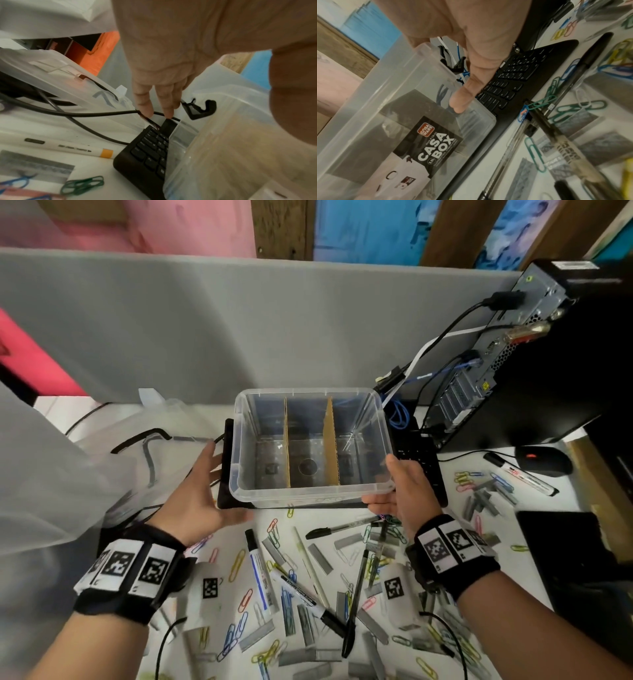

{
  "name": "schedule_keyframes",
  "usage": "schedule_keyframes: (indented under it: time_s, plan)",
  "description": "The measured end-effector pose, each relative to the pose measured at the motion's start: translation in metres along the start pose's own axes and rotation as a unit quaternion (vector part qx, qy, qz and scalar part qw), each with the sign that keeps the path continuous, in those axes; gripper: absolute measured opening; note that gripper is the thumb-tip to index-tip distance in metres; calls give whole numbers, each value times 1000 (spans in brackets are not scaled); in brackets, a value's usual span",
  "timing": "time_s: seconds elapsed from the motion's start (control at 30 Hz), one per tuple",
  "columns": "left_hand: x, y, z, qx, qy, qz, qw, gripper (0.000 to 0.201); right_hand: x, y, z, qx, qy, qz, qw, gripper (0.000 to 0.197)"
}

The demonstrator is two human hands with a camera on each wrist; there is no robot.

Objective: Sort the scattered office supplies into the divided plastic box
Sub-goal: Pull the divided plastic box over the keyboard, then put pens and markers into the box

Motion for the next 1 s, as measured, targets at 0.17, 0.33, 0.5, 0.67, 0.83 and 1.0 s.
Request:
schedule_keyframes:
  time_s: [0.17, 0.33, 0.5, 0.67, 0.83, 1.0]
  plan:
    - [-9, 16, 1, -47, 1, -50, 998, 82, -1, 0, -3, -13, 1, 23, 1000, 40]
    - [-10, 4, 3, -37, -1, -59, 998, 96, 4, 4, -7, -10, 7, 23, 1000, 39]
    - [-11, -7, 3, -28, 3, -77, 997, 109, 11, 11, -8, -7, 1, 22, 1000, 46]
    - [-16, -2, -2, -38, -1, -98, 994, 102, 23, 16, -19, -1, 50, 21, 999, 46]
    - [-16, 5, -7, -56, 37, -110, 992, 86, 15, 21, -45, 45, 66, -207, 975, 31]
    - [-15, 8, -7, -78, 73, -45, 993, 80, -85, 61, -74, 40, -214, -496, 840, 19]
Point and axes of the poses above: each hand's wrist, its own z-axis towards the middle knuckle, its own x-axis out of the back of the hand, y = z × x, the point moved 8 cm from there along z, towards the middle knuckle, and after that the axes turned 11 degrees about -y, right-handed, at the moved point
